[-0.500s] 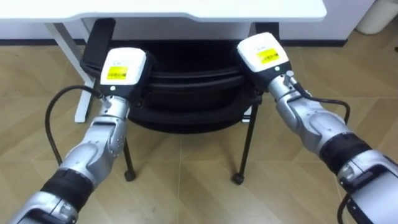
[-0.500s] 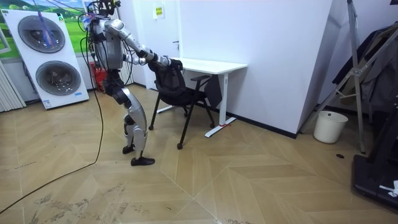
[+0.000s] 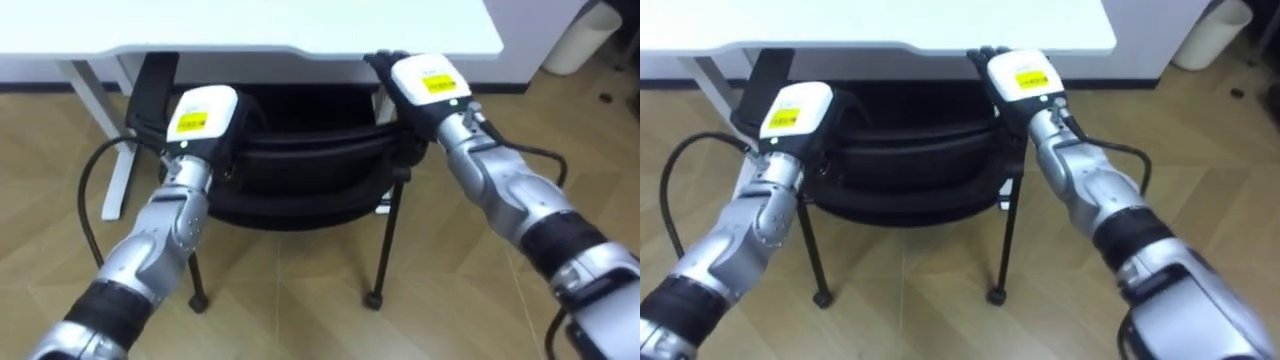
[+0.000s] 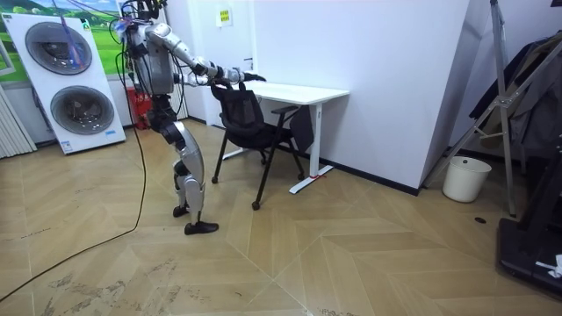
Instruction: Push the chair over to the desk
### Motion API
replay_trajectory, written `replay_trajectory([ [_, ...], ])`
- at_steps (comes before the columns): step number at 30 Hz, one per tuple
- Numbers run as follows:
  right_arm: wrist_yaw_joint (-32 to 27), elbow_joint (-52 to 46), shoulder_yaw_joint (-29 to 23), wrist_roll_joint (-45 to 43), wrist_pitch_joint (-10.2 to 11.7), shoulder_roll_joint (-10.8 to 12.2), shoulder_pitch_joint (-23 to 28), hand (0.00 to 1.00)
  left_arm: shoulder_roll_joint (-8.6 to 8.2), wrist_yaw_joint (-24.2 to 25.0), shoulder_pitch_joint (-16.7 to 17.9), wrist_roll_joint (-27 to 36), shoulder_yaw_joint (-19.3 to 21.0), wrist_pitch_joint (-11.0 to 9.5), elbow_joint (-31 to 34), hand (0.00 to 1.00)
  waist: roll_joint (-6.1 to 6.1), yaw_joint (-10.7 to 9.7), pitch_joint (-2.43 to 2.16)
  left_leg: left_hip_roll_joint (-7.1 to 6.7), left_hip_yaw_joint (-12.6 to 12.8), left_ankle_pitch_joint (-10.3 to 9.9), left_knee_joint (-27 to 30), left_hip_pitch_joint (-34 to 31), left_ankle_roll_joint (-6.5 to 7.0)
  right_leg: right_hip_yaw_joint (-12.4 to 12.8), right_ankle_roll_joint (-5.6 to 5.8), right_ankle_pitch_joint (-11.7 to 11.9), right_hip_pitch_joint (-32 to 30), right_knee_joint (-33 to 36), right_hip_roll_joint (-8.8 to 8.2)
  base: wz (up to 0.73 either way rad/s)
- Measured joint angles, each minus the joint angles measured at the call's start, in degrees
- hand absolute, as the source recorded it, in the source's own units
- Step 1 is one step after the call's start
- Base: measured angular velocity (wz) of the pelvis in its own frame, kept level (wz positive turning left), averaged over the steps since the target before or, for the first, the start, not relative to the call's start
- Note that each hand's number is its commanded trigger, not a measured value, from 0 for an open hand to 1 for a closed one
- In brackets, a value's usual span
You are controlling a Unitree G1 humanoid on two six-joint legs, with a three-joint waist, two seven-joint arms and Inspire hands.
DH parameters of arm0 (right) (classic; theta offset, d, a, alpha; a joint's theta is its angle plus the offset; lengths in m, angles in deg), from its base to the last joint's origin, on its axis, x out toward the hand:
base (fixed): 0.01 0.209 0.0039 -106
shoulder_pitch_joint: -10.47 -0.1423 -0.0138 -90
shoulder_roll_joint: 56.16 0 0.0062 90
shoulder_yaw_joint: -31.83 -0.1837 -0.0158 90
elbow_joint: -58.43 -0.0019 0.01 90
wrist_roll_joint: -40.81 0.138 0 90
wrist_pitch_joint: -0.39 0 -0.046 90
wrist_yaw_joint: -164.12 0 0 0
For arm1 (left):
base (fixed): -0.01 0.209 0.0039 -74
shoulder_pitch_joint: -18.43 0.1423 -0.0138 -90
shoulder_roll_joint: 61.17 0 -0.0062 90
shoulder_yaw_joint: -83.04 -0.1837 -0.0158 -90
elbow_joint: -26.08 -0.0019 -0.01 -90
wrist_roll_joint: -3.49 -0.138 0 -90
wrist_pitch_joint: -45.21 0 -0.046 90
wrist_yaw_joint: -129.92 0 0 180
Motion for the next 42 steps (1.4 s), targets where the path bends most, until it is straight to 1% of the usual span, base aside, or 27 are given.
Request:
replay_trajectory([
  [2,0.2,-5.4,-3.6,-0.4,0.2,-3.8,0.0,0.00,3.12,2.9,-1.1,-1.1,0.0,0.0,2.4,0.00,-0.01,-0.9,0.00,0.12,0.1,0.3,-0.2,-0.2,0.19,0.3,0.11,1.0,0.3,-1.5,0.52,0.00],
  [3,-1.2,-9.3,-8.2,0.0,0.2,-5.6,-0.6,0.00,4.89,4.6,-1.8,-0.8,0.0,-0.1,3.0,0.00,-0.01,-1.2,0.00,0.16,0.1,0.5,-0.8,0.0,0.27,0.6,0.22,1.9,1.0,-3.1,0.99,0.00],
  [5,-5.3,-9.3,-13.4,2.4,-0.7,-8.4,-4.5,0.00,6.52,7.3,-3.9,-0.5,0.0,-0.2,4.0,0.00,-0.01,-1.2,0.01,0.39,0.1,0.5,-0.6,-0.1,0.28,0.4,0.24,3.0,1.7,-5.0,1.54,-0.02],
  [6,-6.7,-10.9,-16.8,4.0,-2.1,-11.2,-6.4,0.00,9.77,7.4,-4.5,0.7,0.0,-0.3,9.5,0.00,-0.04,-0.7,-0.01,0.47,0.1,0.6,-0.7,-0.3,0.33,0.5,0.25,3.6,1.9,-6.1,1.86,0.03],
  [7,-7.8,-13.2,-19.7,5.7,-3.3,-14.6,-7.7,0.00,13.49,6.8,-7.3,3.0,2.1,-1.5,15.7,0.00,-0.15,-0.4,-0.05,0.48,0.0,0.6,-0.6,-0.5,0.34,1.0,0.35,3.7,1.9,-6.4,2.07,0.07],
  [8,-8.4,-14.5,-20.7,6.5,-3.8,-16.0,-8.5,0.00,14.81,5.6,-10.2,3.9,4.0,-2.4,17.2,0.00,-0.26,-0.6,-0.05,0.45,-0.1,0.6,-0.8,-0.6,0.37,1.5,0.39,3.8,1.9,-6.5,2.17,0.19],
  [9,-10.2,-16.6,-21.7,8.5,-4.2,-17.7,-10.6,0.00,16.36,0.4,-16.7,8.1,8.0,-3.3,17.1,0.00,-0.63,-1.5,-0.25,0.16,-0.3,1.0,-1.9,0.1,0.50,1.8,0.60,3.7,2.3,-6.8,2.11,0.13],
  [10,-11.1,-17.7,-21.7,9.9,-4.2,-18.0,-11.6,0.00,17.04,-2.5,-19.4,10.1,10.0,-3.1,17.0,0.00,-0.87,-2.3,-0.53,-0.02,-0.3,1.3,-2.7,0.7,0.49,2.0,0.69,3.6,2.5,-7.0,2.05,0.00],
  [12,-13.6,-23.1,-22.6,14.3,-2.8,-20.7,-12.5,0.00,20.61,-10.0,-25.6,13.9,18.3,-3.3,17.4,0.00,-1.34,-4.5,-1.43,-0.16,1.0,1.4,-5.2,3.9,0.50,3.4,1.16,3.3,4.2,-7.4,2.03,-0.25],
  [14,-14.8,-26.1,-25.1,18.2,-2.8,-23.6,-12.1,0.00,24.28,-12.6,-25.5,16.0,22.6,-3.8,17.7,0.00,-1.03,-6.2,-2.18,-0.36,1.9,1.4,-7.2,6.5,0.51,4.3,1.56,3.0,5.8,-8.2,2.13,-0.25],
  [16,-17.8,-27.5,-30.2,21.9,-3.6,-28.1,-12.1,0.00,26.95,-14.6,-23.9,15.4,27.4,-3.7,17.8,0.00,-0.66,-6.8,-2.45,-0.48,2.8,1.4,-8.6,8.5,0.52,5.2,1.87,2.6,6.6,-8.2,2.08,-0.23],
  [17,-18.3,-27.6,-31.6,22.1,-3.8,-29.2,-12.0,0.00,27.12,-14.9,-23.0,14.8,28.8,-3.7,18.0,0.00,-0.63,-7.0,-2.49,-0.50,2.9,1.4,-8.8,8.7,0.53,5.4,1.90,2.5,6.6,-8.1,2.08,-0.13],
  [19,-20.6,-29.5,-40.1,23.8,-3.9,-32.3,-8.3,0.00,27.22,-15.7,-16.0,14.9,36.7,-3.7,21.3,0.00,-0.46,-7.6,-2.55,-0.47,3.3,1.4,-9.4,9.3,0.53,5.9,1.95,2.4,6.8,-8.5,2.23,-0.15],
  [20,-21.4,-30.5,-42.5,24.3,-4.0,-32.4,-6.8,0.00,27.21,-16.1,-13.7,15.2,38.9,-3.6,22.3,0.00,-0.45,-7.9,-2.56,-0.45,3.4,1.4,-9.5,9.5,0.52,6.0,1.95,2.4,6.9,-8.7,2.29,-0.08],
  [23,-25.7,-34.3,-51.7,26.4,-3.8,-32.4,3.2,0.00,27.20,-18.8,-2.3,17.1,47.5,-3.4,22.6,0.00,0.37,-9.0,-2.45,-0.27,4.1,0.9,-9.9,10.5,0.59,6.5,2.08,2.4,7.6,-9.0,2.51,-0.10],
  [24,-26.9,-35.5,-55.0,27.9,-3.6,-32.4,8.3,0.00,26.70,-19.6,3.2,18.0,50.6,-3.2,22.5,0.00,0.84,-9.5,-2.40,-0.27,4.3,0.7,-9.9,10.6,0.63,6.7,2.18,2.3,7.6,-9.0,2.51,-0.09],
  [25,-27.4,-36.0,-56.3,28.8,-3.5,-32.4,10.9,0.00,26.27,-20.0,5.9,18.3,51.9,-3.2,22.2,0.00,1.06,-9.8,-2.40,-0.31,4.4,0.6,-9.9,10.7,0.69,6.8,2.24,2.2,7.6,-9.0,2.47,-0.07],
  [27,-28.8,-35.8,-61.5,32.5,-3.3,-31.9,20.8,0.00,23.41,-21.0,16.2,19.1,55.4,-3.0,21.4,0.00,1.64,-10.5,-2.37,-0.34,5.1,0.4,-9.9,11.1,0.79,7.4,2.48,2.1,7.8,-9.1,2.49,-0.12],
  [28,-29.2,-35.7,-62.7,34.3,-3.2,-31.4,23.5,0.00,22.74,-21.7,18.8,20.3,55.8,-3.3,21.1,0.00,1.63,-10.5,-2.37,-0.35,5.2,0.3,-10.1,11.3,0.80,7.6,2.48,2.0,7.8,-9.1,2.50,-0.12],
  [31,-29.9,-34.7,-69.1,47.3,-2.3,-24.2,37.4,0.00,14.96,-22.8,29.8,29.3,57.6,-3.8,18.6,0.00,1.53,-11.0,-2.35,-0.20,5.8,-0.3,-10.4,12.7,0.68,8.6,2.62,1.5,8.7,-8.9,2.76,-0.10],
  [32,-30.0,-34.8,-70.1,50.8,-2.1,-22.9,40.0,0.00,13.90,-22.9,31.8,31.6,57.7,-3.9,18.4,0.00,1.50,-11.0,-2.34,-0.15,6.0,-0.4,-10.4,12.8,0.66,8.7,2.65,1.5,8.8,-9.1,2.85,-0.13],
  [34,-29.9,-35.1,-72.8,59.3,-1.8,-17.3,47.7,0.00,10.36,-23.3,37.4,37.4,58.3,-4.0,18.1,0.00,1.65,-10.5,-2.31,0.01,6.5,-0.5,-10.8,12.9,0.58,9.0,2.63,1.4,8.7,-9.0,3.08,-0.15],
  [36,-29.2,-36.7,-75.3,68.7,-1.2,-7.3,56.5,0.00,3.33,-25.1,41.8,45.4,59.8,-4.5,17.3,0.00,1.90,-9.8,-2.30,0.26,7.1,-1.2,-10.8,13.3,0.45,10.0,2.64,1.2,8.7,-9.0,3.41,-0.17],
  [37,-28.7,-36.9,-75.3,71.6,-0.9,-4.9,58.8,0.00,1.80,-25.5,43.5,47.8,59.7,-4.9,16.5,0.00,2.04,-9.7,-2.36,0.25,7.2,-1.3,-10.8,13.4,0.47,10.0,2.69,1.1,8.8,-9.0,3.41,-0.09],
  [39,-24.7,-33.5,-71.6,80.5,0.8,3.7,67.5,0.00,-3.42,-25.5,48.2,54.0,57.0,-7.5,8.5,0.00,3.27,-9.0,-2.41,0.34,8.4,-2.0,-11.0,14.4,0.51,11.1,2.92,0.8,9.1,-8.9,3.59,-0.26],
  [40,-21.4,-28.8,-69.5,85.2,1.0,7.6,70.2,0.00,-6.48,-25.0,49.8,56.3,55.7,-7.6,3.3,0.00,3.64,-8.7,-2.31,0.43,8.7,-2.5,-11.1,14.9,0.51,11.3,3.01,0.7,9.2,-8.9,3.68,-0.28],
  [42,-17.1,-17.0,-67.8,89.8,0.6,12.9,71.5,0.00,-10.41,-23.4,51.6,57.4,53.7,-7.7,-6.5,0.00,4.41,-8.8,-2.62,0.39,8.6,-3.4,-10.6,15.1,0.58,11.4,3.34,0.1,9.6,-8.5,3.51,-0.04],
])
